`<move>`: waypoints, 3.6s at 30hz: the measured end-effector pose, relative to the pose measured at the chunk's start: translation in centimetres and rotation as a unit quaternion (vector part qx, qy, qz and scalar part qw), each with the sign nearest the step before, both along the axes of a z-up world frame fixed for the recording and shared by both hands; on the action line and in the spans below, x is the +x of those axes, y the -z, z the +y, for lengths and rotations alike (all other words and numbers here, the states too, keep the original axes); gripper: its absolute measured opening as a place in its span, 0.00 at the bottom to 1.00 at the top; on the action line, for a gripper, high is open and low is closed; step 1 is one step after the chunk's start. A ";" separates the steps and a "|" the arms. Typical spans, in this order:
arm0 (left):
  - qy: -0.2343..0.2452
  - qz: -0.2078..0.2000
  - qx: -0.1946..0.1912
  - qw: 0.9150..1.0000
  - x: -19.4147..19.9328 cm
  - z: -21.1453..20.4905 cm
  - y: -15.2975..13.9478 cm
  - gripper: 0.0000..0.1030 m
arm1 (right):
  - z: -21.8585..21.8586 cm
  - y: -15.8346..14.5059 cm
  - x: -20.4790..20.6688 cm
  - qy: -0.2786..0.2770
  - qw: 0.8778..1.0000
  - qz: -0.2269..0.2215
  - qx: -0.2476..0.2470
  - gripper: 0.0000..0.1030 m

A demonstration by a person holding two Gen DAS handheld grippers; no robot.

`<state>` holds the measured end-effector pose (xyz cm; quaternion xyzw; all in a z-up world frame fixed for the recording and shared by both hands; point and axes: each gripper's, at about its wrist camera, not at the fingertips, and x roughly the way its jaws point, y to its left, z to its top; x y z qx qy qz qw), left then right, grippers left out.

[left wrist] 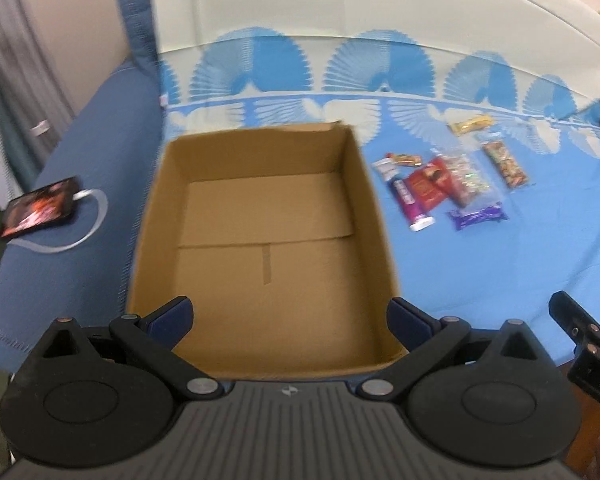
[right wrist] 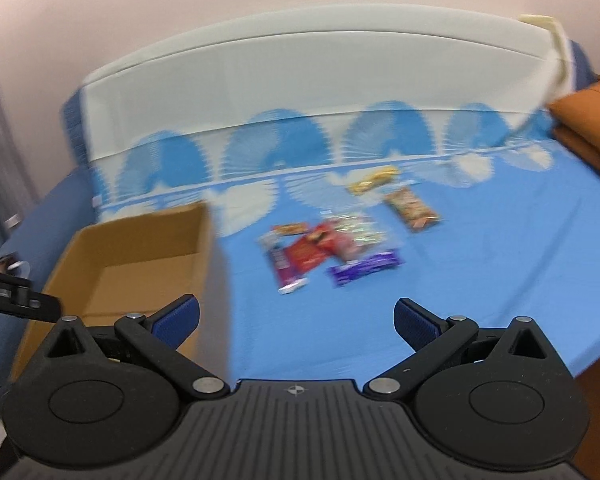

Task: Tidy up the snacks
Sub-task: 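Grasp the candy bag with the left tool while the right tool grasps the nut bag, then lift the candy bag with the left tool while the right tool lifts the nut bag toward the box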

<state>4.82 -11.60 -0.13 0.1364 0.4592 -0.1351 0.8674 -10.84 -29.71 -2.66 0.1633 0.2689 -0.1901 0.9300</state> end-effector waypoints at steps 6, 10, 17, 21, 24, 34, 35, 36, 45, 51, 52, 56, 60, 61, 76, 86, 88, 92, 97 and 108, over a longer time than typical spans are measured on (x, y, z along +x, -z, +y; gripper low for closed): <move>0.034 0.030 -0.017 0.999 3.5 -7.0 1.2 1.00 | -6.2 1.5 0.8 0.058 0.998 0.026 0.008 1.00; 0.058 0.038 -0.006 0.998 6.7 -12.5 3.4 1.00 | -11.0 3.6 2.9 0.073 0.996 0.035 0.033 1.00; 0.083 0.062 0.081 0.991 14.5 -23.1 10.7 1.00 | -19.1 9.2 9.2 0.059 0.995 0.067 0.053 1.00; 0.061 0.081 0.080 0.992 18.4 -25.5 14.3 1.00 | -22.8 12.4 13.9 0.037 0.994 0.082 0.063 1.00; 0.045 0.100 0.073 0.991 20.8 -26.6 16.4 1.00 | -25.3 14.5 17.4 0.032 0.993 0.098 0.051 1.00; 0.089 0.167 0.040 0.981 23.9 -34.2 20.2 1.00 | -32.7 20.2 24.5 0.045 0.988 0.138 0.043 1.00; 0.086 0.186 0.027 0.978 24.2 -34.5 20.7 1.00 | -32.9 20.7 24.6 0.046 0.989 0.134 0.048 1.00; 0.081 0.199 0.018 0.976 24.4 -34.8 21.1 1.00 | -33.1 21.0 24.6 0.043 0.989 0.129 0.052 1.00; 0.031 0.249 -0.104 0.962 25.9 -35.3 22.6 0.93 | -34.4 23.0 26.5 0.028 0.991 0.120 0.056 1.00; 0.024 0.227 -0.090 0.969 25.8 -36.2 22.5 0.02 | -34.3 24.0 26.9 0.009 0.993 0.114 0.038 0.89; 0.023 0.227 -0.095 0.969 25.7 -36.1 22.4 0.01 | -33.9 23.8 26.7 -0.007 0.994 0.102 0.035 0.73; 0.045 0.199 -0.106 0.973 24.9 -35.6 20.8 0.00 | -32.7 23.3 25.4 -0.012 0.996 0.090 0.009 0.59; 0.085 0.172 -0.121 0.974 23.3 -35.4 17.9 0.00 | -32.7 22.4 22.9 0.021 0.995 0.093 0.019 0.54; 0.093 0.163 -0.125 0.974 22.9 -35.2 17.1 0.00 | -32.7 22.0 22.0 0.028 0.995 0.090 0.020 0.53; 0.136 0.146 -0.129 0.971 16.0 -26.6 8.9 0.00 | -27.5 16.9 11.0 0.068 0.993 0.063 0.074 0.38; 0.118 0.153 -0.131 0.972 11.8 -20.2 4.6 0.00 | -21.4 12.9 7.1 0.060 0.993 0.034 0.099 0.36; 0.118 0.148 -0.127 0.974 11.1 -19.1 3.6 0.00 | -20.2 12.1 6.7 0.057 0.993 0.032 0.096 0.36; 0.108 0.137 -0.131 0.976 10.2 -16.6 1.5 0.00 | -17.8 10.5 6.0 0.042 0.994 0.025 0.096 0.34; 0.099 0.117 -0.136 0.979 9.2 -13.3 -0.8 0.00 | -14.7 7.9 5.7 0.013 0.996 0.008 0.083 0.09; 0.110 0.124 -0.125 0.978 9.5 -13.4 0.7 0.00 | -15.7 12.6 8.7 0.041 0.995 0.074 0.055 0.00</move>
